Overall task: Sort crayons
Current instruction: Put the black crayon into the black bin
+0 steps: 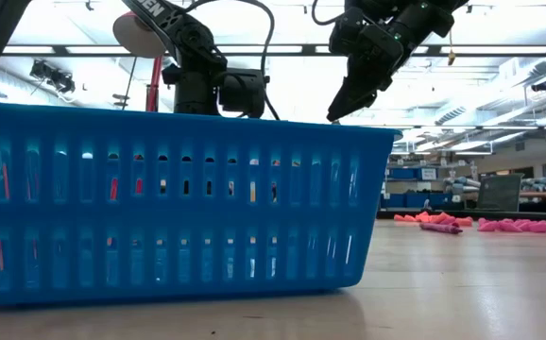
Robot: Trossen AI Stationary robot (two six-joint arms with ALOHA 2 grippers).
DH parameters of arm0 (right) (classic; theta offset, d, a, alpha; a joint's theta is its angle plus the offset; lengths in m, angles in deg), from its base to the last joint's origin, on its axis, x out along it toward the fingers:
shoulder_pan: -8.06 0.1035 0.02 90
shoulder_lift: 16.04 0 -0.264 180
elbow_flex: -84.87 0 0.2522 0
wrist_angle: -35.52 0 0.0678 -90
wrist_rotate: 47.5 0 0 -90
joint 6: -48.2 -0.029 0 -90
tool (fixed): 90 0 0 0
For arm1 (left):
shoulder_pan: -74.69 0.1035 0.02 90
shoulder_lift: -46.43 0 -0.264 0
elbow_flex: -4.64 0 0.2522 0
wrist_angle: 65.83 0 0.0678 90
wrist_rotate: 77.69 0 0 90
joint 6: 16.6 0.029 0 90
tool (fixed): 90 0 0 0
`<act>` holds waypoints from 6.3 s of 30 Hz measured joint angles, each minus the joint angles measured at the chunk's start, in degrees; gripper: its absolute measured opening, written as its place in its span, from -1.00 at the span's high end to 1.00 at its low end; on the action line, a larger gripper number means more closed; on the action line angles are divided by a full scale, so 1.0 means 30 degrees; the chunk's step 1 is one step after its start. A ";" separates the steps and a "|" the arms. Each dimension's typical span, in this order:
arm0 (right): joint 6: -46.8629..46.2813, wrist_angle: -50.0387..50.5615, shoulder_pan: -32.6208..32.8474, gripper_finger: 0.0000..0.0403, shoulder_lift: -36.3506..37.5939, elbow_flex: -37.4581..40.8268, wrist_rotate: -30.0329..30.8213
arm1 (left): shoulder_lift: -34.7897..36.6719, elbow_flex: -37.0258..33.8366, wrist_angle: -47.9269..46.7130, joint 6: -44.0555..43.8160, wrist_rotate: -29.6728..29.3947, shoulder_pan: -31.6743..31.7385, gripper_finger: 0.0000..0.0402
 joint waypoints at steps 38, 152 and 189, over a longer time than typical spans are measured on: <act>0.0971 -0.0532 0.0022 0.20 -0.0007 0.0000 -0.0316 | -0.0962 -0.0058 0.2706 0.0193 0.1396 0.0034 0.35; 0.0037 -0.1248 0.0015 0.20 -0.0015 -0.0015 -0.0820 | -0.1209 0.0109 -0.0568 0.9299 -0.2264 -0.2084 0.36; -0.0303 -0.1543 0.0015 0.20 -0.0015 -0.0015 -0.0214 | 0.2466 -0.0036 0.0495 0.4359 -0.2862 -0.0597 0.86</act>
